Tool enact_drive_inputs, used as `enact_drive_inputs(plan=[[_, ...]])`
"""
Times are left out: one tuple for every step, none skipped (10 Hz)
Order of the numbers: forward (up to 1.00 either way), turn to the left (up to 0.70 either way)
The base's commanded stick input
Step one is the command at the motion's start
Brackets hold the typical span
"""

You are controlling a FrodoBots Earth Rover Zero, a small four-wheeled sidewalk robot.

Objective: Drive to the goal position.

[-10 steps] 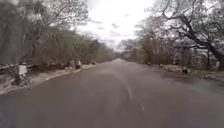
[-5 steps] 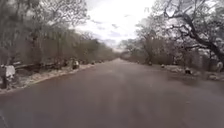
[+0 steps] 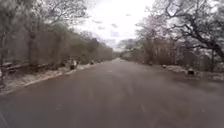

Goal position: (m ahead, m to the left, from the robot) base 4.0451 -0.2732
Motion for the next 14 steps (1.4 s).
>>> enact_drive_inputs(plan=[[0.70,0.00],[0.70,0.00],[0.70,0.00],[0.70,0.00],[0.70,0.00],[0.70,0.00],[0.70,0.00],[0.70,0.00],[0.70,0.00],[0.70,0.00],[0.70,0.00],[0.70,0.00],[0.70,0.00],[0.70,0.00]])
